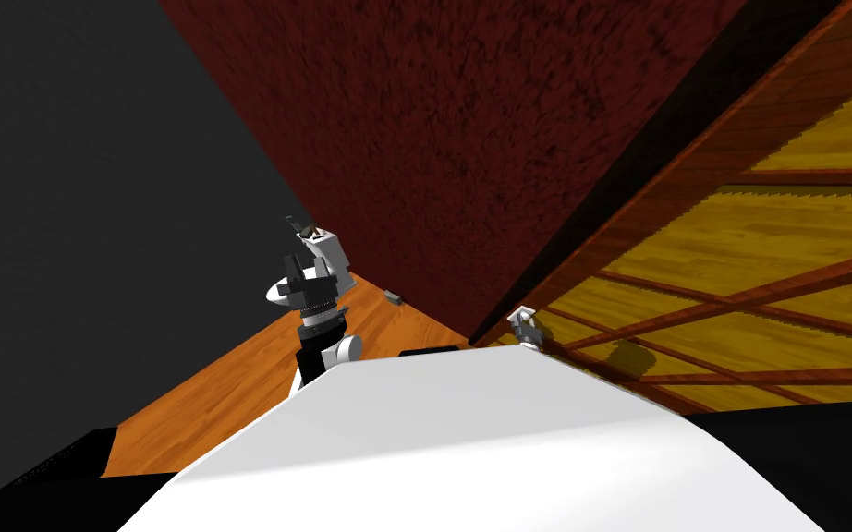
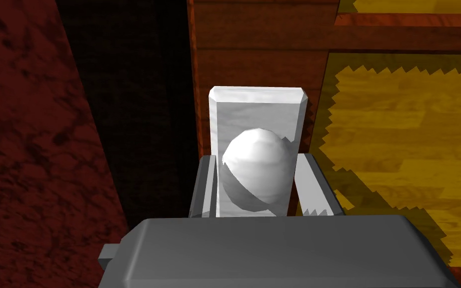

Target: Pull the door open

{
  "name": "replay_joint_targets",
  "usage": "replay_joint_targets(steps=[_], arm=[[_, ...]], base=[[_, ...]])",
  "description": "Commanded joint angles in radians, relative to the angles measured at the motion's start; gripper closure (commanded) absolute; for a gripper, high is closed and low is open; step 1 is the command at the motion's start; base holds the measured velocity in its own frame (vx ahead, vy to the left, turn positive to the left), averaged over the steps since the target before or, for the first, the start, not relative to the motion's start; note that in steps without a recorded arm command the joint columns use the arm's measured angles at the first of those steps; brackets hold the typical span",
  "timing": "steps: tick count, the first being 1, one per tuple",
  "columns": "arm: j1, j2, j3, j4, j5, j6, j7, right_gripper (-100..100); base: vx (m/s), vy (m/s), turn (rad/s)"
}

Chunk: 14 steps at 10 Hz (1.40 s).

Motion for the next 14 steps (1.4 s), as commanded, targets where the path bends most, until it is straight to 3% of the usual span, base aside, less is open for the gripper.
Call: replay_joint_targets(steps=[1,6,8,9,14], arm=[[0.012,-0.008,0.020,-0.009,0.009,0.004,-0.015,100],[0.040,-0.052,0.084,-0.050,0.038,0.008,-0.066,100],[0.036,-0.054,0.087,-0.045,0.041,0.006,-0.068,100],[0.046,-0.063,0.113,-0.053,0.056,-0.003,-0.081,100],[0.074,-0.094,0.180,-0.080,0.097,-0.034,-0.116,100]], base=[[-0.208,0.043,0.062],[-0.214,0.035,0.058],[-0.142,0.020,0.033],[-0.147,0.017,0.058],[-0.238,-0.011,0.061]])
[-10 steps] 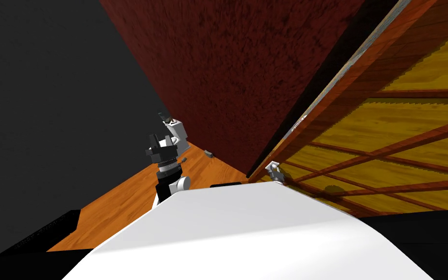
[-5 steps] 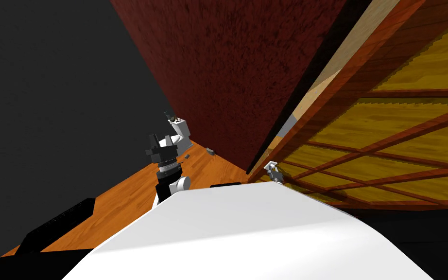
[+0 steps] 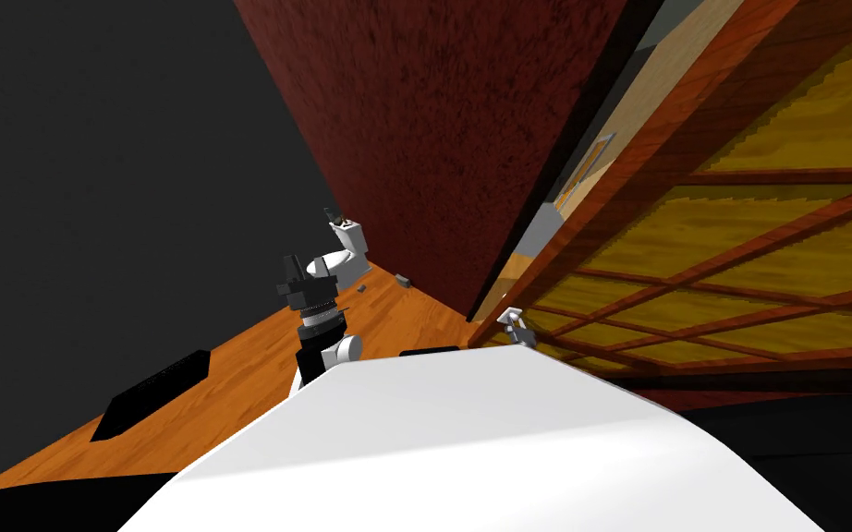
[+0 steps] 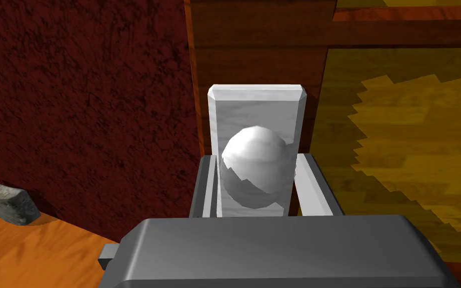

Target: Pull the door open

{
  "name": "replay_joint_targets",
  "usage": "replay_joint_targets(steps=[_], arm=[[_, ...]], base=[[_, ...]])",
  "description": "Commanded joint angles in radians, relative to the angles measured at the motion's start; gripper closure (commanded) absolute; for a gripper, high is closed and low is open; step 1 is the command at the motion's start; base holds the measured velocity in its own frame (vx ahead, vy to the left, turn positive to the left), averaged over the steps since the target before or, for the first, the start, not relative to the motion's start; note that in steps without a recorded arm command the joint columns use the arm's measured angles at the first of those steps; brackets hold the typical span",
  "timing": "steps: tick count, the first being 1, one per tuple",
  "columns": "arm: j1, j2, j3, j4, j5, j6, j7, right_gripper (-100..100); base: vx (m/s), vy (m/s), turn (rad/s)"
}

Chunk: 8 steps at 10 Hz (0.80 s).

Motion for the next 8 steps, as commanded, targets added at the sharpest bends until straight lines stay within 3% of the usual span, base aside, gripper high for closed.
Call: replay_joint_targets(steps=[1,2,3,8], arm=[[0.002,-0.006,0.020,0.006,0.013,-0.015,-0.014,100],[0.002,-0.004,0.012,0.001,0.008,-0.008,-0.006,100],[0.012,-0.012,0.041,-0.004,0.026,-0.024,-0.017,100],[0.035,-0.038,0.105,-0.020,0.069,-0.066,-0.041,100]], base=[[-0.222,0.010,0.034],[-0.099,0.012,0.011],[-0.169,-0.016,0.047],[-0.221,-0.039,0.055]])
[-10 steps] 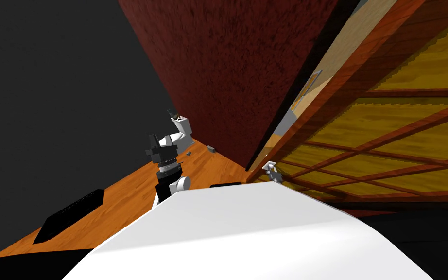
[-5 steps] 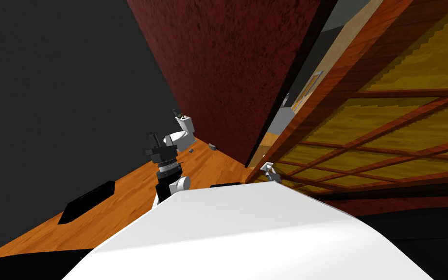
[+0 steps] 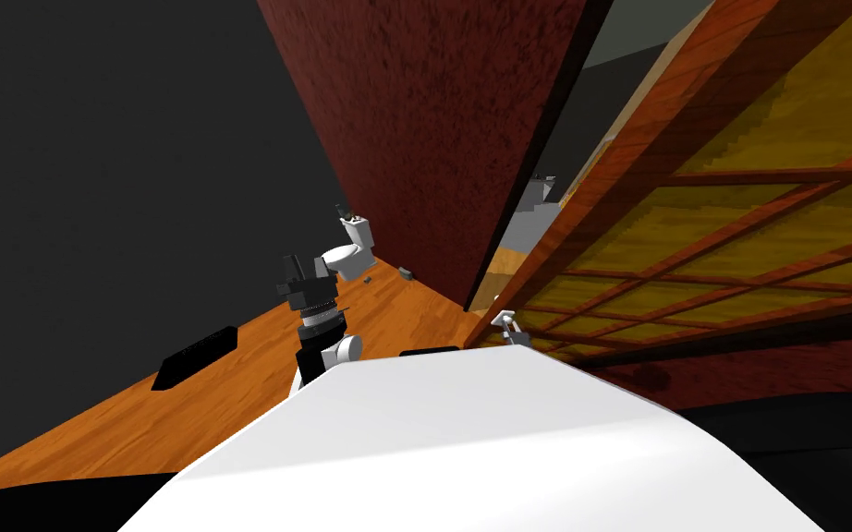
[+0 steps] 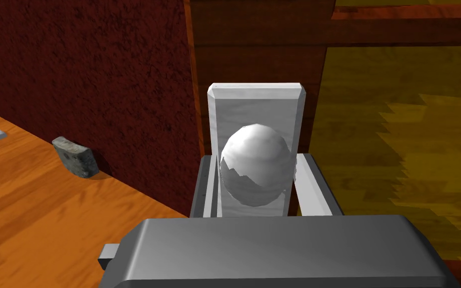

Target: Pull the door open

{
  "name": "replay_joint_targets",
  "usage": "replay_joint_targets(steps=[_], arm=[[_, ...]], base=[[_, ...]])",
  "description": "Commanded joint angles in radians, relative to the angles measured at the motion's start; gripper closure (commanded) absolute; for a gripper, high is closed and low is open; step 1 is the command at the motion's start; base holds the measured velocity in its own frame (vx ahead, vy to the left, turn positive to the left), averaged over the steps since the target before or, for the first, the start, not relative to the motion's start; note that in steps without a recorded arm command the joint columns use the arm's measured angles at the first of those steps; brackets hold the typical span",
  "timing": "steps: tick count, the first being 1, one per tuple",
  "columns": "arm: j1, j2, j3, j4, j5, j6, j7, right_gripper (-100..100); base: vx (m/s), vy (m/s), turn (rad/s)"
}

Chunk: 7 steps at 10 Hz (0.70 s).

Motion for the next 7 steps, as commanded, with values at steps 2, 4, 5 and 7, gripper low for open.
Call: replay_joint_targets(steps=[2,4,5,7], arm=[[0.006,-0.005,0.013,-0.005,0.008,-0.006,-0.004,100],[0.007,-0.015,0.035,0.011,0.019,-0.030,-0.023,100],[0.007,-0.019,0.042,0.018,0.022,-0.039,-0.030,100],[0.007,-0.031,0.060,0.035,0.031,-0.064,-0.050,100]], base=[[-0.146,-0.035,0.029],[-0.180,-0.016,0.139],[-0.250,-0.039,0.125],[-0.246,-0.020,0.147]])
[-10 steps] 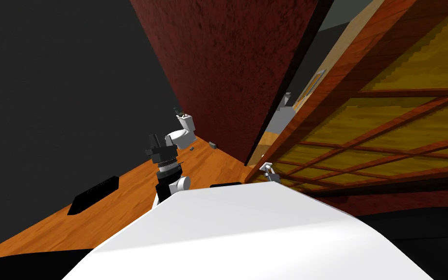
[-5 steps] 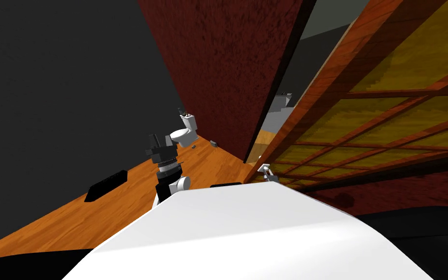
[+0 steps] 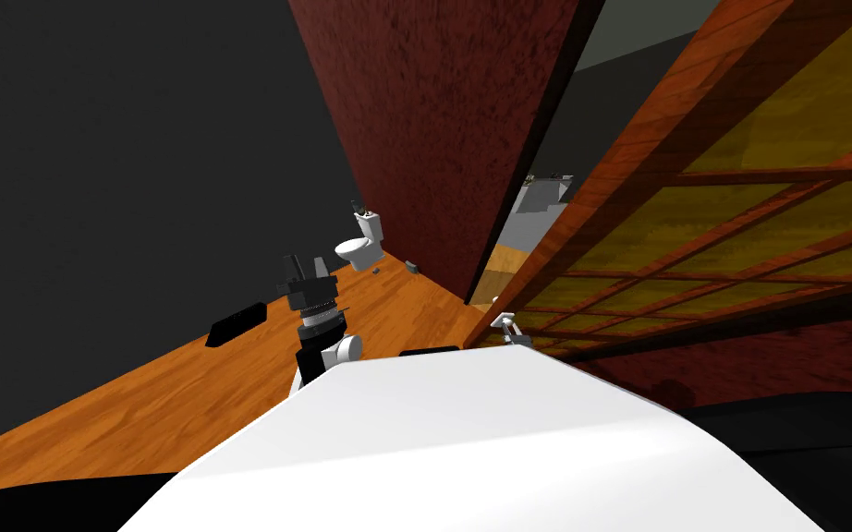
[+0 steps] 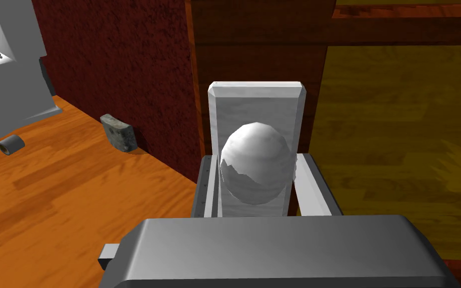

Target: Pull the door open

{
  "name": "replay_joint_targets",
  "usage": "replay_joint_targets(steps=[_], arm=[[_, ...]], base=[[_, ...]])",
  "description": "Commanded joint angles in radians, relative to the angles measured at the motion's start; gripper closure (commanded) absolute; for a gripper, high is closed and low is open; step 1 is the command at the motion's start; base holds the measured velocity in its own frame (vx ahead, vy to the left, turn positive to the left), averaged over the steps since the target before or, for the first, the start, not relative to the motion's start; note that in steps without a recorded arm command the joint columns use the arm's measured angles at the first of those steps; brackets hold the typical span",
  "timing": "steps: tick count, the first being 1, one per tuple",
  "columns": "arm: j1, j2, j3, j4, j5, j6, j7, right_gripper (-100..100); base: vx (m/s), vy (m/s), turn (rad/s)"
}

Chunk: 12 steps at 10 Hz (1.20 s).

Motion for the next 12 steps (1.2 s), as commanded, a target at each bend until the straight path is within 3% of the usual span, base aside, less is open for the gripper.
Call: replay_joint_targets(steps=[1,3,4,12], arm=[[-0.002,-0.002,0.016,0.019,0.008,-0.021,-0.015,100],[-0.002,-0.011,0.030,0.032,0.015,-0.040,-0.030,100],[-0.002,-0.010,0.025,0.027,0.013,-0.032,-0.024,100],[-0.019,-0.030,0.063,0.095,0.036,-0.092,-0.081,100]], base=[[-0.202,-0.050,0.122],[-0.222,-0.027,0.117],[-0.093,-0.004,0.017],[-0.200,-0.034,0.130]])
